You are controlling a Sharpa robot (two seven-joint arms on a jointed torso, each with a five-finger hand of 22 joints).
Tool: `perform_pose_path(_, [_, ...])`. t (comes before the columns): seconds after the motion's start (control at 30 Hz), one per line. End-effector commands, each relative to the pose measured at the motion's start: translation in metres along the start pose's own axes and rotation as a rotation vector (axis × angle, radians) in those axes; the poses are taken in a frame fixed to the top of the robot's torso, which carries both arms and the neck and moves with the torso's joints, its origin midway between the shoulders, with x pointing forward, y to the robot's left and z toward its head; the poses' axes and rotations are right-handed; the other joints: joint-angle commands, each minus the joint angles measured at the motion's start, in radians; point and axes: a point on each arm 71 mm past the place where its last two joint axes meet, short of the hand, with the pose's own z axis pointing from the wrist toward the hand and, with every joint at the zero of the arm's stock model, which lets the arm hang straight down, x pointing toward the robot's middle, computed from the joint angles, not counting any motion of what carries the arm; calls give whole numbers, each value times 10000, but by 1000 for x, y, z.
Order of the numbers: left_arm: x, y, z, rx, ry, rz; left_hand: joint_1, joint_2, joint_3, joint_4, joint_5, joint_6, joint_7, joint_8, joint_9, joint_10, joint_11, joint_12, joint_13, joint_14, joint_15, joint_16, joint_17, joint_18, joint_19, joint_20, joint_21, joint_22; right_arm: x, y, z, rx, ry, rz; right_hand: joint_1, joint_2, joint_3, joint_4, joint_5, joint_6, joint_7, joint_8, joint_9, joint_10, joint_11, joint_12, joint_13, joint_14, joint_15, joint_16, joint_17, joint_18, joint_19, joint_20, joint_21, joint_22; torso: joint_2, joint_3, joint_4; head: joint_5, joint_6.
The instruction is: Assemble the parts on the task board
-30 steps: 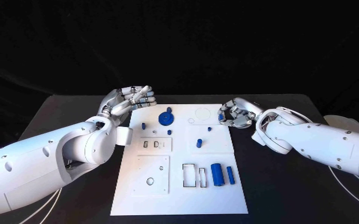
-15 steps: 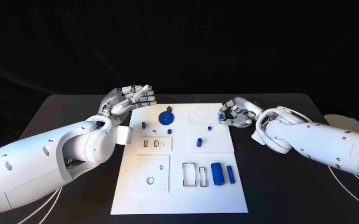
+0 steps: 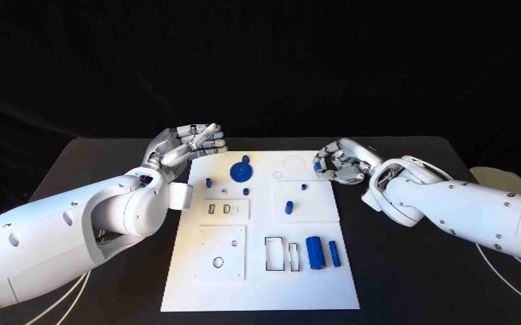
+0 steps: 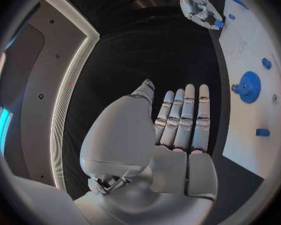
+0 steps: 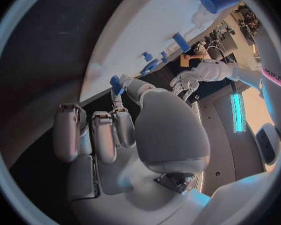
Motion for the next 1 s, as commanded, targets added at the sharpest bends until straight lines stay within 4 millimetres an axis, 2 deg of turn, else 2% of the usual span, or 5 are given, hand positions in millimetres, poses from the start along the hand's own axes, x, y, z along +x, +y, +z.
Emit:
perform_pose_path(0.03, [2, 0, 1, 52, 167, -110, 80, -42, 44, 5, 0, -24, 190, -41, -14, 72, 22, -39, -7, 15, 76, -34, 9, 138, 44, 4, -67, -9, -3, 12, 0, 207, -339, 154, 17, 108, 31, -27, -37, 179, -67, 166, 144, -28, -77, 40, 871, 799, -66, 44, 1554, -58, 34, -74, 36, 904, -65, -49, -47, 18, -1])
perform_pose_path(0.4, [0, 2, 4, 45, 87, -86, 75, -45, 41, 9, 1, -25, 189, -44, -16, 73, 23, -45, -7, 14, 77, -38, 11, 138, 44, 5, -69, -12, 12, 72, 12, -419, 185, 161, -21, 149, 91, -69, -34, 219, -104, 240, 190, -58, -111, -19, 810, 786, -95, 22, 1494, -63, 54, -99, 52, 928, -263, -204, -65, 136, -108])
perform_pose_path(0.67, [-1, 3, 6, 42, 23, -55, 75, -45, 41, 9, 1, -25, 189, -44, -16, 73, 23, -45, -7, 14, 77, -38, 11, 138, 44, 5, -69, -12, 44, 116, 28, -956, 880, -41, -239, 86, 46, -29, -97, 211, -129, 304, 236, -33, -134, -25, 815, 780, -121, 7, 1463, -66, 68, -127, 55, 944, -374, -331, -63, 496, -349])
perform_pose_path(0.87, [-3, 4, 8, 38, -52, -19, 75, -45, 41, 9, 1, -25, 189, -44, -16, 73, 23, -45, -7, 14, 77, -38, 11, 138, 44, 5, -69, -12, 69, 136, 33, -1256, 1327, -200, -304, 74, 39, -20, -176, 201, -142, 324, 250, -21, -145, -24, 820, 779, -131, 2, 1454, -69, 78, -137, 62, 956, -401, -373, -51, 739, -475])
perform_pose_path(1.0, [-4, 5, 9, 33, -98, 3, 75, -45, 41, 9, 1, -25, 189, -44, -16, 73, 23, -45, -7, 14, 77, -38, 11, 138, 44, 5, -69, -12, 85, 145, 34, -1449, 1542, -351, -331, 68, 35, -15, -209, 198, -146, 333, 255, -13, -148, -19, 827, 776, -135, -2, 1442, -69, 78, -141, 59, 956, -383, -358, -56, 875, -532])
